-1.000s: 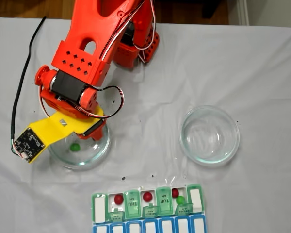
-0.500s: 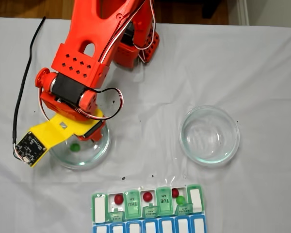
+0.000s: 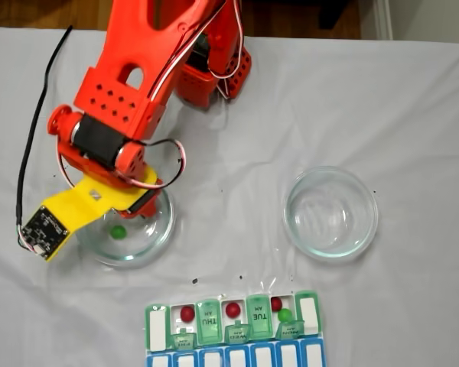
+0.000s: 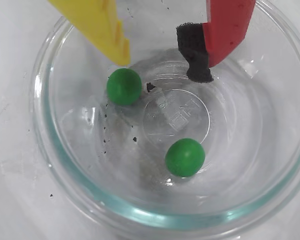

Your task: Sort medicines into box.

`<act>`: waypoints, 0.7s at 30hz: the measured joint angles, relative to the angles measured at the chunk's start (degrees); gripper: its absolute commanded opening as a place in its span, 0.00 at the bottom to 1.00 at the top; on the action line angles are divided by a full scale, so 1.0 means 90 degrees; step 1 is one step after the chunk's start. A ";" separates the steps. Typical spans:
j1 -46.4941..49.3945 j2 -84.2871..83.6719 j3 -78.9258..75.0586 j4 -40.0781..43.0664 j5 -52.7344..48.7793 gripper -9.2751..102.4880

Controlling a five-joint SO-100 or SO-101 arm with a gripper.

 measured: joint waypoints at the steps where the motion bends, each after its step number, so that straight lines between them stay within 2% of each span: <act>1: 0.0010 -0.0117 -0.0088 0.0049 -0.0020 0.25; 7: 0.0068 -0.0684 -0.0566 0.0264 -0.0195 0.25; 21: 0.0156 -0.0635 -0.0752 0.0635 -0.0342 0.27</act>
